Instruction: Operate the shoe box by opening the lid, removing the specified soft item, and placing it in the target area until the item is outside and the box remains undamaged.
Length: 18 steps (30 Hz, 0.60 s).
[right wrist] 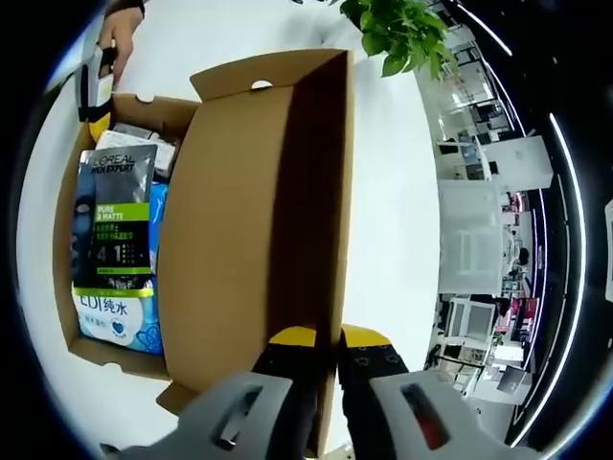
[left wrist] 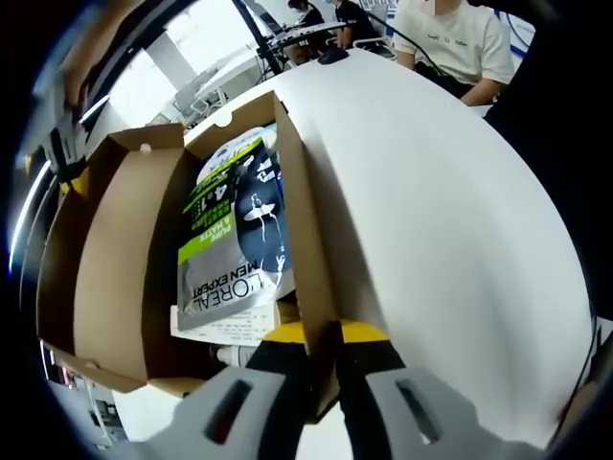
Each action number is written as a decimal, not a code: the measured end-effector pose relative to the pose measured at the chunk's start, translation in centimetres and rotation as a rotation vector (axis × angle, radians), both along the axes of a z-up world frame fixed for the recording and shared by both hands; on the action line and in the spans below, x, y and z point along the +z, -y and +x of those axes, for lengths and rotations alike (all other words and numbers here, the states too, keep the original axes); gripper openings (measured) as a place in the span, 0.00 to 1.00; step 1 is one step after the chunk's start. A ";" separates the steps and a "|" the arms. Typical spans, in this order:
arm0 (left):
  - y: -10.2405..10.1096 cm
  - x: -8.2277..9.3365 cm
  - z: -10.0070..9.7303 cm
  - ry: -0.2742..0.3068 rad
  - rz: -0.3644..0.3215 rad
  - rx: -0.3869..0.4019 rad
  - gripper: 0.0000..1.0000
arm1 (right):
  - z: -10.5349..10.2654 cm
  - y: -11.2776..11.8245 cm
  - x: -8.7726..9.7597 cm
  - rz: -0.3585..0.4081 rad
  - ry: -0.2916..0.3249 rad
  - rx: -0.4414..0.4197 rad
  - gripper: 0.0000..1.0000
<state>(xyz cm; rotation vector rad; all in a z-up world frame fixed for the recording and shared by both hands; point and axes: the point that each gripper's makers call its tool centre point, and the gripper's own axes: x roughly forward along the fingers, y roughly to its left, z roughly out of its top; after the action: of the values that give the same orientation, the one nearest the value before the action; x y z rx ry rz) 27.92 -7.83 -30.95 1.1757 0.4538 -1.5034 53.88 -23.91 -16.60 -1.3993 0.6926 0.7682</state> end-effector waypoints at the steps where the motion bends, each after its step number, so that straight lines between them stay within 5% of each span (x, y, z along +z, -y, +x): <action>1: 0.0 0.0 0.0 -0.001 -0.002 -0.003 0.08 | 0.2 0.0 -0.2 0.004 -0.006 -0.003 0.05; 18: 0.3 0.2 0.3 -0.007 -0.005 -0.011 0.08 | 2.0 0.4 -2.4 0.005 -0.036 -0.027 0.07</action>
<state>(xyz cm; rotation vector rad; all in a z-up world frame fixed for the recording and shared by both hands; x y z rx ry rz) 28.24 -8.11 -30.80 1.1711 0.4481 -1.5176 55.85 -24.29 -18.95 -1.3726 0.7353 0.7750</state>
